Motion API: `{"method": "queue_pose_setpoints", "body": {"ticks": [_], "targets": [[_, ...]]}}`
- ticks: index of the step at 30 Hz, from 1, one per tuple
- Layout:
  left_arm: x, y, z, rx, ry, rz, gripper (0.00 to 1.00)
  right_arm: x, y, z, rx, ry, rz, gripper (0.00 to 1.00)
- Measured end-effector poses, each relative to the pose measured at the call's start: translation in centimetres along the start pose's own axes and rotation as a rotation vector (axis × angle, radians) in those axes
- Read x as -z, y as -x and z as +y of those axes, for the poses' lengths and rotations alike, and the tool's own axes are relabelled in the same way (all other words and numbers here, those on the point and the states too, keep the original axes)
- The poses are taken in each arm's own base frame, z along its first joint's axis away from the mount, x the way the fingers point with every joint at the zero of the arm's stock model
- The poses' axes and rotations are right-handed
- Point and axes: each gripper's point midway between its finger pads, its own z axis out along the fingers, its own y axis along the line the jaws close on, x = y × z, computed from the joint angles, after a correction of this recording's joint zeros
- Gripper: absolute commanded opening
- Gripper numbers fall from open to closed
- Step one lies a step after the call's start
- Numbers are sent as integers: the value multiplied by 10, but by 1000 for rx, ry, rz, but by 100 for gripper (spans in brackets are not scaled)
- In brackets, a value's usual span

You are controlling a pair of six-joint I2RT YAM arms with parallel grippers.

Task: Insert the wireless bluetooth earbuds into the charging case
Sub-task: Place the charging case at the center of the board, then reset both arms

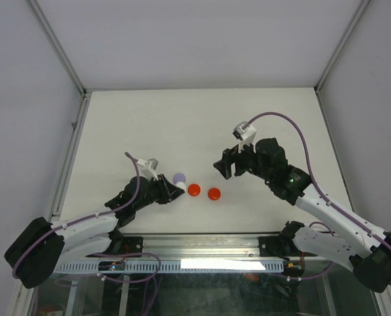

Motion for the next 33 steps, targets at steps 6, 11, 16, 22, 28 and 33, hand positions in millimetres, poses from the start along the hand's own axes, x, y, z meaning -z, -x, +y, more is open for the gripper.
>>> {"method": "queue_pose_setpoints", "body": {"ticks": [6, 11, 16, 22, 28, 33], "targets": [[-5, -32, 39, 84, 165, 119, 12, 1, 0, -12, -4, -69, -5, 72], [-17, -31, 38, 105, 198, 145, 34, 6, 4, -17, -3, -104, -22, 73], [-22, -28, 36, 116, 214, 154, 53, 14, 7, -24, -2, -149, -40, 74], [-19, -17, 34, 121, 239, 115, 68, 21, 5, -38, -3, -228, -35, 77], [1, -1, 40, 80, 307, 49, 88, 34, 2, -56, 1, -339, -33, 89], [19, 32, 31, 29, 347, -62, 98, 56, 7, -74, 0, -457, -77, 98]]}}
